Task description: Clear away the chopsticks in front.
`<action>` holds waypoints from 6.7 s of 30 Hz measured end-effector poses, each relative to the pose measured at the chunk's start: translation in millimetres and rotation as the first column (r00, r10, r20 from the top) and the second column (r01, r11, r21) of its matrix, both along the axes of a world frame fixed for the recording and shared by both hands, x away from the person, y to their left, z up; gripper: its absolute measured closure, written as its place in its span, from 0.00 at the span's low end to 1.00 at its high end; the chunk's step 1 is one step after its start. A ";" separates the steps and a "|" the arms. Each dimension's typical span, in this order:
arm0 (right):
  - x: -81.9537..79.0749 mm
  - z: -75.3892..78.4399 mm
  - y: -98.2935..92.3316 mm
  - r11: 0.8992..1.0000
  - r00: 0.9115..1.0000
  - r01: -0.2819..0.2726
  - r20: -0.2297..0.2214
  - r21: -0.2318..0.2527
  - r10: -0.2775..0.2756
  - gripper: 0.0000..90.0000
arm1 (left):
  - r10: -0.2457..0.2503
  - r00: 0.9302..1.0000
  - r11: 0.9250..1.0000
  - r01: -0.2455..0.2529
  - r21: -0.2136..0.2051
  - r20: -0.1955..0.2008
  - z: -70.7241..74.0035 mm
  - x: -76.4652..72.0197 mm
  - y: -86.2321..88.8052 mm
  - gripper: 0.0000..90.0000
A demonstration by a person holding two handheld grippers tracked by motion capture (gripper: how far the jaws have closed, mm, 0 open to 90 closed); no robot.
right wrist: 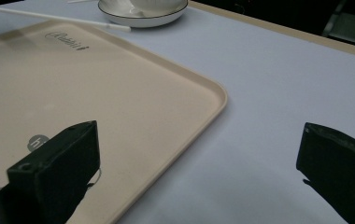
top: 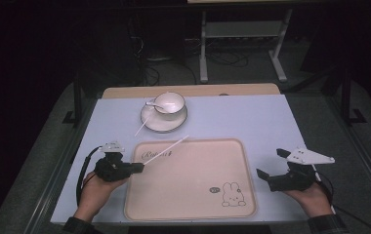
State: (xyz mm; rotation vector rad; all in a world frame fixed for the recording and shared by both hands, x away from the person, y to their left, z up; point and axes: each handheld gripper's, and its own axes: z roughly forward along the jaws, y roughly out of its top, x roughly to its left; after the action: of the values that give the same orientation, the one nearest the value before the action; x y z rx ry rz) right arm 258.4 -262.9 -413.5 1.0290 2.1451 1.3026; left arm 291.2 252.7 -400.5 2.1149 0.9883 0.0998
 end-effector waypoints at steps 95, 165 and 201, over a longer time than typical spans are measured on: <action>0.3 -2.0 -3.1 1.000 1.000 -0.007 -0.013 0.008 0.007 0.00 | 0.164 0.982 0.965 -0.180 0.192 0.094 -8.2 207.5 -16.7 0.67; -1.7 -0.3 -0.7 1.000 1.000 -0.002 -0.006 0.005 0.002 0.00 | 0.183 0.978 0.972 -0.195 0.132 0.096 9.9 38.4 44.3 0.94; -1.9 -0.3 -0.3 1.000 1.000 -0.008 -0.007 0.004 0.008 0.00 | -0.087 0.996 0.971 0.084 0.226 0.003 -30.9 15.2 -80.6 0.90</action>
State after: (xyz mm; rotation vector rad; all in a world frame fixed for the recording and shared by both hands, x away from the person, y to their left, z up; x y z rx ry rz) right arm 256.5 -263.2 -413.7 1.0295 2.1546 1.3094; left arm 306.4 172.1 -431.4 2.3578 0.9115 0.1907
